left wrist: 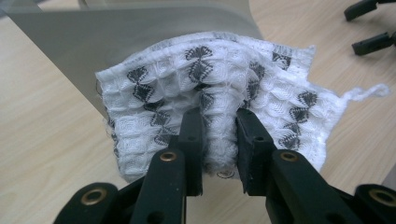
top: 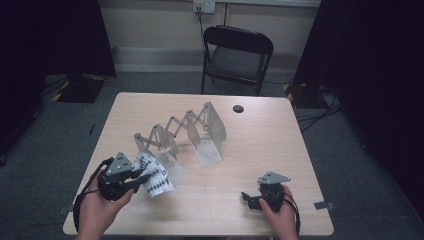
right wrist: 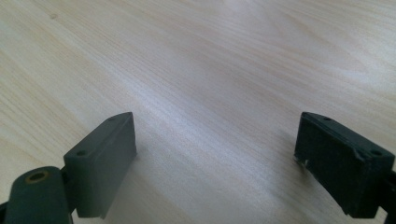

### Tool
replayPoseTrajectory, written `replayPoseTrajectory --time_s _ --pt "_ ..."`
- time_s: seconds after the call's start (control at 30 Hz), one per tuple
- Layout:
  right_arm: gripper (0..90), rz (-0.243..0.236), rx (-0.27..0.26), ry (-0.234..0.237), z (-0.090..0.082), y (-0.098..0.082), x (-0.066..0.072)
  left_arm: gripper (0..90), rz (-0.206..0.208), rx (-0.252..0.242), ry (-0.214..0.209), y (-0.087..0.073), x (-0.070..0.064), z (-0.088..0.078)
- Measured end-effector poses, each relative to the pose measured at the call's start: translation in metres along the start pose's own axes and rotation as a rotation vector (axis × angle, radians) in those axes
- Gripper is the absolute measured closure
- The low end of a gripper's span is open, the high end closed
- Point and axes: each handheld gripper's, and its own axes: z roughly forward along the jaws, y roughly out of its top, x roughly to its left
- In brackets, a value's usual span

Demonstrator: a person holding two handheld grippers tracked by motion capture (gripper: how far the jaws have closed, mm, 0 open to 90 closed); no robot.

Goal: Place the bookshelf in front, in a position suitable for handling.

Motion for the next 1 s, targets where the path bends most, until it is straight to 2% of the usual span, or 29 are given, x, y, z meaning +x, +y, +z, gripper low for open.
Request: replayPoseTrajectory --time_s 0.17,0.5,0.57,0.7,1.0 --pt "12.0 0.0 0.0 0.0 0.0 0.0 0.0 74.2 -0.014 0.032 -0.014 -0.013 -0.003 0.016" --pt "12.0 0.0 0.0 0.0 0.0 0.0 0.0 74.1 -0.011 0.061 -0.013 -0.027 -0.006 0.036" --pt "12.0 0.0 0.0 0.0 0.0 0.0 0.0 74.1 -0.027 0.071 -0.02 -0.034 -0.007 0.043" --pt "12.0 0.0 0.0 0.0 0.0 0.0 0.0 74.1 -0.029 0.092 -0.022 -0.041 -0.009 0.052" --pt "12.0 0.0 0.0 0.0 0.0 0.0 0.0 74.1 -0.024 0.13 -0.022 -0.053 -0.01 0.066"
